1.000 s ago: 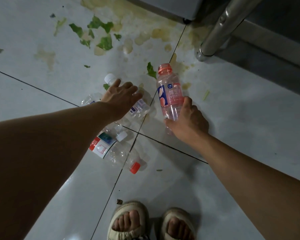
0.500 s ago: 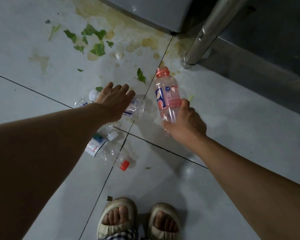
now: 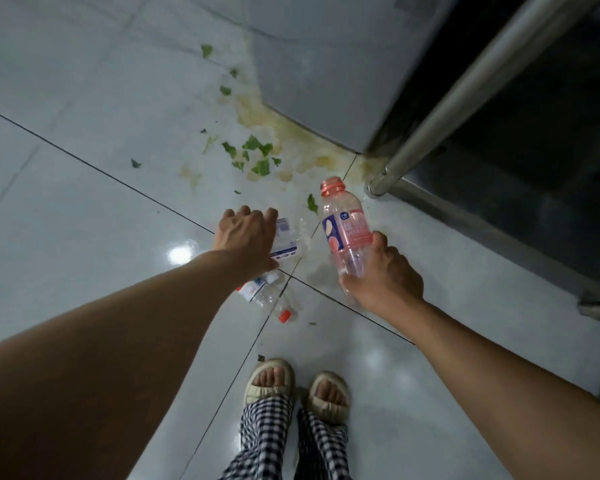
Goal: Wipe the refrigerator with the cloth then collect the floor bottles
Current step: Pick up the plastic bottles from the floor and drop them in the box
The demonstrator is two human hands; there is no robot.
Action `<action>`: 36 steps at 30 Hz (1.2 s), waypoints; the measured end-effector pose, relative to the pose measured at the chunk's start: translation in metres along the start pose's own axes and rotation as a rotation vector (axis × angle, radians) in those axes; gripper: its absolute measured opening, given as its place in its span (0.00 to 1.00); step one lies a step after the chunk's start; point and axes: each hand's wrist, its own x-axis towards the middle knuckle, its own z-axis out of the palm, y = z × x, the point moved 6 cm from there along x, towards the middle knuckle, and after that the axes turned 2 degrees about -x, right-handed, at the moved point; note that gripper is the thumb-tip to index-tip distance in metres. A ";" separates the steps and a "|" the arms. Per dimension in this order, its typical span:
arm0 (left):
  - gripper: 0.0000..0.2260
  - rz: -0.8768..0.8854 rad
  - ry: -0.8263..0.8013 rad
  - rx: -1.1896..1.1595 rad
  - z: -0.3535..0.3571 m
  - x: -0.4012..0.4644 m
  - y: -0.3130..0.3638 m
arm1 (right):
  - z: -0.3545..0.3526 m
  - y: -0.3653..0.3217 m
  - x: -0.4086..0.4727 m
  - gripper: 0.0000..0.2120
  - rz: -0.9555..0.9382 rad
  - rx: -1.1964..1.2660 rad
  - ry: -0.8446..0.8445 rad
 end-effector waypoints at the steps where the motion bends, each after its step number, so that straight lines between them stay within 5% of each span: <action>1: 0.30 -0.010 0.000 -0.002 -0.019 -0.013 0.000 | -0.016 -0.006 -0.013 0.39 -0.008 -0.004 -0.003; 13: 0.32 -0.026 0.126 -0.019 -0.227 -0.148 0.018 | -0.185 -0.062 -0.160 0.37 -0.057 -0.027 0.061; 23: 0.32 0.026 0.186 0.002 -0.315 -0.212 0.014 | -0.245 -0.094 -0.236 0.37 -0.009 0.007 0.074; 36: 0.30 0.513 0.147 0.279 -0.342 -0.231 -0.026 | -0.212 -0.164 -0.326 0.32 0.458 0.307 0.148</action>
